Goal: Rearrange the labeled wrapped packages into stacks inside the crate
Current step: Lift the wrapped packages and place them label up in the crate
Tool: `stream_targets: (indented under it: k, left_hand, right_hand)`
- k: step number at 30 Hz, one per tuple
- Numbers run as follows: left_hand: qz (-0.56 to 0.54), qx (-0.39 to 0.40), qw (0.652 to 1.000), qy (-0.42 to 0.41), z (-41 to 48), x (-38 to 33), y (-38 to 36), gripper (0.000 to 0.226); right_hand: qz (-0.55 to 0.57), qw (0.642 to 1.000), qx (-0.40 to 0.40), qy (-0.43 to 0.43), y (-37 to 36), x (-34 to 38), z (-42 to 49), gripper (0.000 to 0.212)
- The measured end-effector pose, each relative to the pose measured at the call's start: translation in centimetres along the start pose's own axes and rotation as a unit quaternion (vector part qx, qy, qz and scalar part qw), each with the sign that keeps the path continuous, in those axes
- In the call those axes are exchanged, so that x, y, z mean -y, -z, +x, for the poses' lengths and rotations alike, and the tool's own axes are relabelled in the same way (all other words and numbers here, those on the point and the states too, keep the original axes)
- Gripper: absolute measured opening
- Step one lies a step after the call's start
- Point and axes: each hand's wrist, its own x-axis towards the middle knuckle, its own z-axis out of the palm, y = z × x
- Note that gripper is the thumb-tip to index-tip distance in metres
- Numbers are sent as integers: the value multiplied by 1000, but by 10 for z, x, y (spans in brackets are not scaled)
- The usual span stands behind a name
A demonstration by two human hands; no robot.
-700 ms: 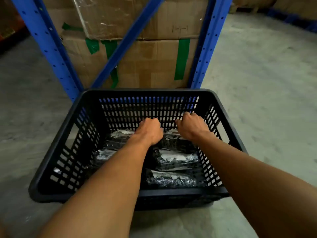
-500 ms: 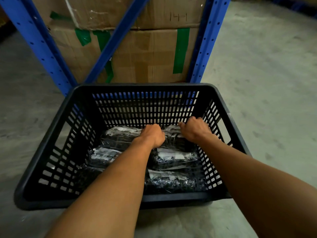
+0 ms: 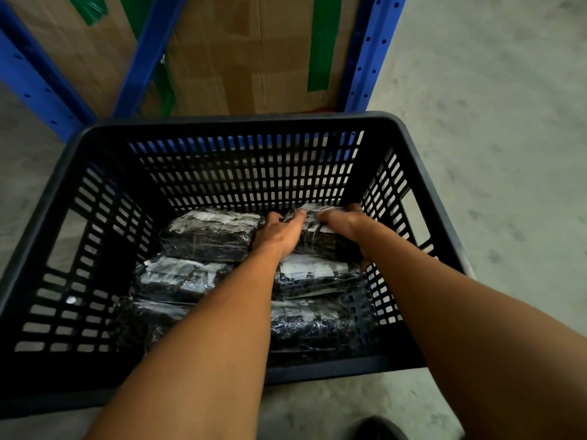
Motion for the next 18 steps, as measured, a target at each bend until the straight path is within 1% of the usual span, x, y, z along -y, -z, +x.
stream_targets:
  k: [1, 2, 4, 5, 7, 9, 10, 11, 13, 15, 18]
  left_hand:
    - [11, -2, 1000, 2, 1, 0, -1, 73]
    - [21, -3, 1000, 4, 0, 0, -1, 76]
    - [36, -4, 999, 9, -2, -1, 0, 81]
    - [44, -2, 999, 15, -3, -2, 1, 83]
    - [68, 19, 997, 29, -7, -2, 3, 85]
    - [87, 43, 995, 33, -13, -2, 4, 84]
    - [90, 48, 994, 32, -16, -2, 5, 82]
    - [93, 50, 994, 29, -17, -3, 6, 80]
    - [94, 60, 994, 18, -18, -6, 8, 72]
    - [75, 72, 995, 10, -20, -10, 10, 63]
    - [59, 59, 997, 4, -23, -15, 15, 60]
  right_hand:
    - [11, 1000, -20, 2, 2, 0, -2, 80]
    - [10, 1000, -20, 4, 3, 0, -6, 80]
    - [3, 999, 38, 1, 4, 5, -18, 70]
    - [-23, 998, 64, -7, 5, 9, -25, 67]
    - [-132, 987, 91, -18, 7, 10, -31, 68]
    - [-231, 970, 80, -14, 7, 8, -37, 69]
    - [-251, 965, 76, -18, 7, 7, -38, 67]
    - [-247, 965, 78, -30, 8, 7, -39, 62]
    - [-233, 965, 95, -68, 9, 6, -41, 40]
    - [-237, 961, 108, -96, 9, 5, -45, 41]
    - [-216, 959, 124, -133, 10, 7, -52, 49]
